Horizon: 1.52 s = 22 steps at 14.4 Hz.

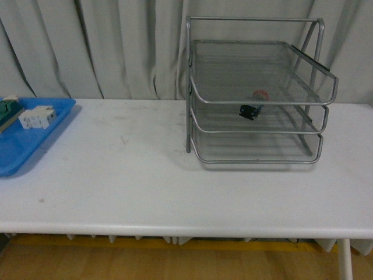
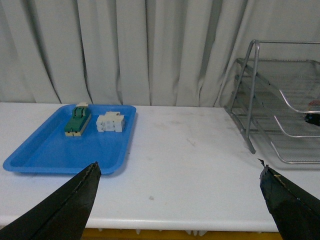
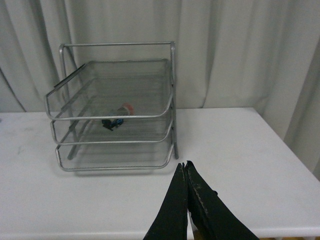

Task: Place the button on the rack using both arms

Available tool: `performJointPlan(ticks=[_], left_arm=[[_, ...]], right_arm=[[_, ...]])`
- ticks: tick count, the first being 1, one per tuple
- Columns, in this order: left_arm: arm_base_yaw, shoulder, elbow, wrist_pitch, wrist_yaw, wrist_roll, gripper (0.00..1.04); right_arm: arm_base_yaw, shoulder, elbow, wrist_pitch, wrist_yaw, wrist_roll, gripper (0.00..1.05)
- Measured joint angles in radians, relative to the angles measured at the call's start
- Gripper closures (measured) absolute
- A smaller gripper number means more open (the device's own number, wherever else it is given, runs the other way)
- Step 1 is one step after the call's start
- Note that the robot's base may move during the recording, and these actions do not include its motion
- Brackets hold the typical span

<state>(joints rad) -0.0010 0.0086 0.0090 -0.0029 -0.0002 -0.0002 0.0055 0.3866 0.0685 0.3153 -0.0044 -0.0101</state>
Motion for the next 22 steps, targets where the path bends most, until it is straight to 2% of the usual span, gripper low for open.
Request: performJointPlan(ticks=[5,6,10,11,12,20,22], left_arm=[[0.000,0.000,0.000,0.000,0.000,0.000,0.07],[0.000,0.000,0.000,0.000,0.000,0.000,0.07],[0.000,0.000,0.000,0.000,0.000,0.000,0.07],[0.000,0.000,0.000,0.000,0.000,0.000,0.07],[0.000,0.000,0.000,0.000,-0.001,0.000,0.07],[0.000,0.000,0.000,0.000,0.000,0.000,0.07],[0.000,0.000,0.000,0.000,0.000,0.000,0.07]], right_arm=[[-0.006,-0.109,-0.032,-0.074,0.004,0.002,1.03],[-0.006,-0.125,-0.056,-0.041,0.005,0.002,1.03],[-0.006,-0.202,-0.058,-0.129,0.004,0.002,1.03],[-0.006,-0.241,-0.057,-0.182,0.005,0.002,1.03],[-0.006,-0.372,-0.057,-0.320,0.004,0.002,1.03],[-0.006,-0.383,-0.057,-0.319,0.005,0.002,1.02],[-0.006,-0.383,-0.057,-0.319,0.005,0.002,0.83]])
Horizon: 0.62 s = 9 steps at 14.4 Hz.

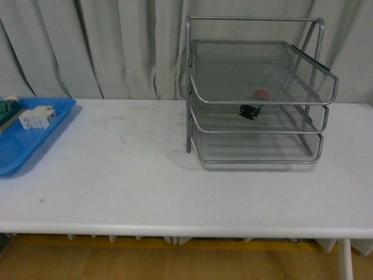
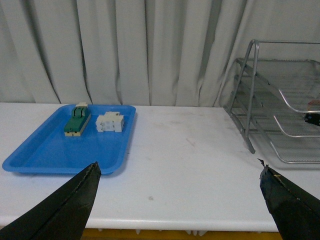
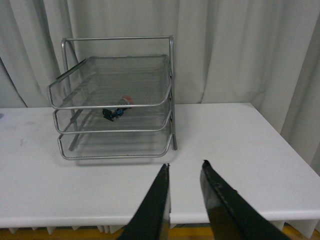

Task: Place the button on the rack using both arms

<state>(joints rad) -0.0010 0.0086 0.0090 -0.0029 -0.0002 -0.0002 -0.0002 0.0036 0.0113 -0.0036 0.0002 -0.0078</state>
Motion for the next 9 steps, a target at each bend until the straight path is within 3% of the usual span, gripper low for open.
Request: performJointPlan(ticks=[7,8,9], left_arm=[[0.000,0.000,0.000,0.000,0.000,0.000,0.07],[0.000,0.000,0.000,0.000,0.000,0.000,0.07],[0.000,0.000,0.000,0.000,0.000,0.000,0.07]], right_arm=[[0.000,0.000,0.000,0.000,0.000,0.000,0.09],[0.000,0.000,0.000,0.000,0.000,0.000,0.04],[0.000,0.000,0.000,0.000,0.000,0.000,0.07]])
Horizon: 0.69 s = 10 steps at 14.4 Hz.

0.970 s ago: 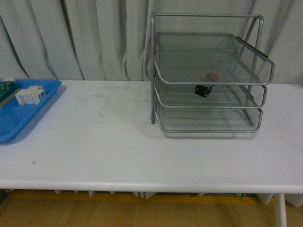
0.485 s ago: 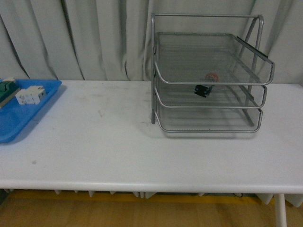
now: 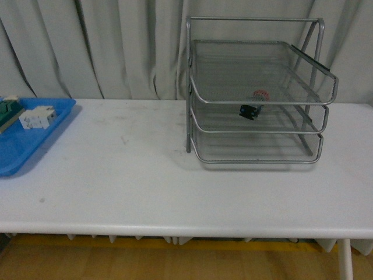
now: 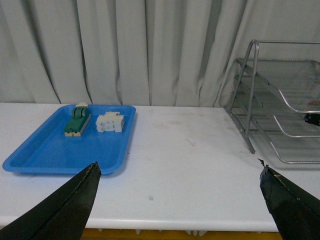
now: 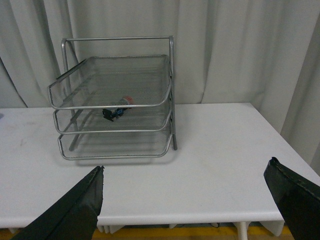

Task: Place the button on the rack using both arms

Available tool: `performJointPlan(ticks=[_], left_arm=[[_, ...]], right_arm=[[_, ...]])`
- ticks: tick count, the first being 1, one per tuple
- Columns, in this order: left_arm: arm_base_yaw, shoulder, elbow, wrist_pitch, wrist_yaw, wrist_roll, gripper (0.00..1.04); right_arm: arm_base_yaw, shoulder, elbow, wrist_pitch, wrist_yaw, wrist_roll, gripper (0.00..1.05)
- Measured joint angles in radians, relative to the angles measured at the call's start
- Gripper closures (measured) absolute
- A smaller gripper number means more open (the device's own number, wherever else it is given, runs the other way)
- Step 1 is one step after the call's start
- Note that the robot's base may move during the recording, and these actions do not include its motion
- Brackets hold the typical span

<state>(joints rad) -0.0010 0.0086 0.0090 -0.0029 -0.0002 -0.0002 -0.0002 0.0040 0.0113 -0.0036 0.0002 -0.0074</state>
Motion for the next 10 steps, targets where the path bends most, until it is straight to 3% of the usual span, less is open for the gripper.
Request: performJointPlan(ticks=[10], left_arm=[[0.000,0.000,0.000,0.000,0.000,0.000,0.07]], right_arm=[[0.000,0.000,0.000,0.000,0.000,0.000,0.06]])
